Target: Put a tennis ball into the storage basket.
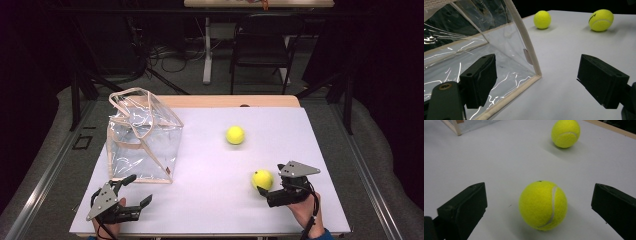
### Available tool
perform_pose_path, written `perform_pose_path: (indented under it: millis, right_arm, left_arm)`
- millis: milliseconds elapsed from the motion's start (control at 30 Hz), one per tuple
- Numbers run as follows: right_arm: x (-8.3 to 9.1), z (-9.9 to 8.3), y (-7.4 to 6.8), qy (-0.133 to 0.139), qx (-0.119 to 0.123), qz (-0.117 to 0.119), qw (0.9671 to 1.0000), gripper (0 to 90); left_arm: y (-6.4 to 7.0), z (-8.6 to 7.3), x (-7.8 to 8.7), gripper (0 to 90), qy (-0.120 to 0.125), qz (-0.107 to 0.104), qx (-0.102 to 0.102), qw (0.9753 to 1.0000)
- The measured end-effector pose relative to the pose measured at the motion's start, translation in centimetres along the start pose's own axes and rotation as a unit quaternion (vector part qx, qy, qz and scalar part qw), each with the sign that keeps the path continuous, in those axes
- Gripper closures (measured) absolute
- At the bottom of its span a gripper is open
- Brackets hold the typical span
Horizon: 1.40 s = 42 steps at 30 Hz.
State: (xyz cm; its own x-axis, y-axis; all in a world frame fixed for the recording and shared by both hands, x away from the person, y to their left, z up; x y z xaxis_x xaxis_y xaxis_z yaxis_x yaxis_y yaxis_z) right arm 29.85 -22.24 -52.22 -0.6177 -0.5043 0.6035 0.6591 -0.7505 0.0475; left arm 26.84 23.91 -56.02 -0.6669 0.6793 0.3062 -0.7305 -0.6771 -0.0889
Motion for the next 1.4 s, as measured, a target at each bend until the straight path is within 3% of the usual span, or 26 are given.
perform_pose_path:
  millis: [667, 933, 967, 1067, 1333, 1400]
  right_arm:
    - [-2.7, 0.5, 0.4, -0.061, -0.011, 0.017, 0.998, 0.0]
    - [-2.9, 0.5, 0.4, -0.065, -0.012, 0.018, 0.9977, 0.0]
    - [-4.0, 0.2, 1.1, -0.086, -0.017, 0.012, 0.9961, 0.0]
    - [-4.9, -0.1, 1.1, -0.1, -0.016, 0.013, 0.9947, 0.0]
    - [-5.0, -0.2, 1.1, -0.103, -0.015, 0.012, 0.9946, 0.7]
    - [-5.5, -0.8, 1.1, -0.131, -0.013, 0.006, 0.9913, 13.8]
  left_arm:
    - [0.0, 0.0, -0.2, 15.9, -0.002, -0.007, -0.002, 1.0]
    - [0.0, 0.0, -0.2, 15.8, -0.001, -0.008, -0.001, 1.0]
    - [0.0, 0.0, -0.2, 15.8, -0.001, -0.008, -0.001, 1.0]
    - [0.0, 0.0, -0.2, 15.8, -0.002, -0.008, -0.001, 1.0]
    - [0.0, 0.0, -0.2, 15.9, -0.002, -0.009, 0.0, 1.0]
    - [0.0, 0.0, -0.2, 15.9, -0.003, -0.009, 0.0, 1.0]
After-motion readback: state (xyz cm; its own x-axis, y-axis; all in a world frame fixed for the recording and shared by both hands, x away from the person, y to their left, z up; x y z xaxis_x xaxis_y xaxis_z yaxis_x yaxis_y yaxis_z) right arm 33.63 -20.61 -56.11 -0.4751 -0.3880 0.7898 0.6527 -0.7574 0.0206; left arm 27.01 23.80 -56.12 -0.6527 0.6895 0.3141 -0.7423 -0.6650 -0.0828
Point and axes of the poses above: each handheld gripper's, and its own axes: x roughly backward along the jaws, z roughly out of its top, y roughly to its right, the point moved 4 cm from there along -x, roughly forward along the jaws, and after that the axes turned 2 degrees about -y, right-handed, at the moved point
